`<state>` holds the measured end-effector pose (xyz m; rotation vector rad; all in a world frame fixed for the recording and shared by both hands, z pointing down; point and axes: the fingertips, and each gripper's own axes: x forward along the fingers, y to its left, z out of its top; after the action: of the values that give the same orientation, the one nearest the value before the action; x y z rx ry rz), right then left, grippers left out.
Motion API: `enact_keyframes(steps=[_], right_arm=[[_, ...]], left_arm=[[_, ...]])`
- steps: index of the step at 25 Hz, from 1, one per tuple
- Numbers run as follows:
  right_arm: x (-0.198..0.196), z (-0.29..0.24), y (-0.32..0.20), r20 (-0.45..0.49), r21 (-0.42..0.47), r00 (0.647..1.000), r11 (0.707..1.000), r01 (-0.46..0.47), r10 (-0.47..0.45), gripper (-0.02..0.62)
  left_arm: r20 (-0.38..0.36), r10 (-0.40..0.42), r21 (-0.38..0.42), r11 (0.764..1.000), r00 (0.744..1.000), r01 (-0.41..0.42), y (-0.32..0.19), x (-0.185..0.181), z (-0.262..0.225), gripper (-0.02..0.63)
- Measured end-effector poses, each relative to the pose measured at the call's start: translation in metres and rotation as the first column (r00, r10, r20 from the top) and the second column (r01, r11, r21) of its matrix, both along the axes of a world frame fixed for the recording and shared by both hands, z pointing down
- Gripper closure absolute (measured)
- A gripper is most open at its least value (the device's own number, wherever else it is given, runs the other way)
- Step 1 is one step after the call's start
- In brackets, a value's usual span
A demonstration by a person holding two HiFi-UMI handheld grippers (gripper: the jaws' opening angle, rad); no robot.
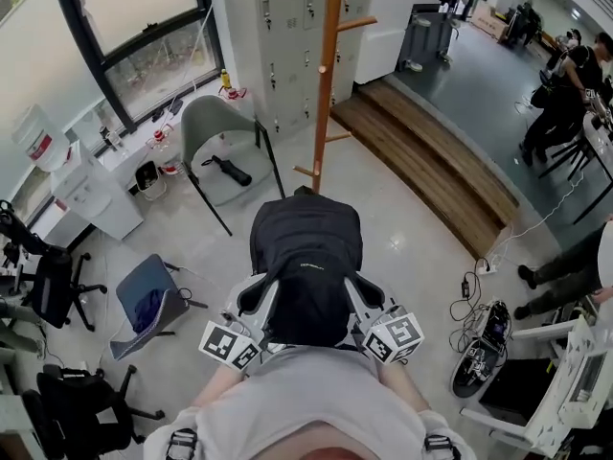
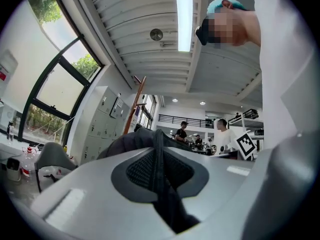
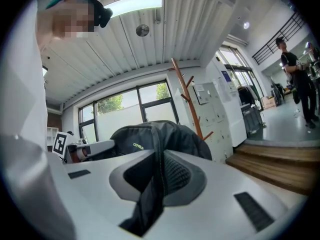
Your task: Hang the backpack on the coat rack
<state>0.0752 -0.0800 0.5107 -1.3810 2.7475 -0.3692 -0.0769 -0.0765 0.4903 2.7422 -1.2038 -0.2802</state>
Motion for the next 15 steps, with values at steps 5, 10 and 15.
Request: enact_keyframes(steps=[5, 10, 15], right_arm=[[0.019, -0.012, -0.051, -0.003, 0.032, 0.998, 0.997, 0.064, -0.064, 0.541], [0.035, -0.025, -0.087, -0.014, 0.071, 0.997, 0.994, 0.077, -0.076, 0.541], [0.041, -0.037, -0.104, 0.013, 0.096, 0.997, 0.993, 0.071, -0.072, 0.541]], left_arm=[[0.023, -0.079, 0.017, 0.997, 0.997, 0.078, -0.040, 0.022, -0.011, 0.554], [0.044, -0.140, 0.042, 0.990, 0.989, 0.138, -0.073, 0.041, -0.023, 0.552], [0.066, -0.139, 0.070, 0.989, 0.988, 0.134, -0.090, 0.049, -0.038, 0.552]])
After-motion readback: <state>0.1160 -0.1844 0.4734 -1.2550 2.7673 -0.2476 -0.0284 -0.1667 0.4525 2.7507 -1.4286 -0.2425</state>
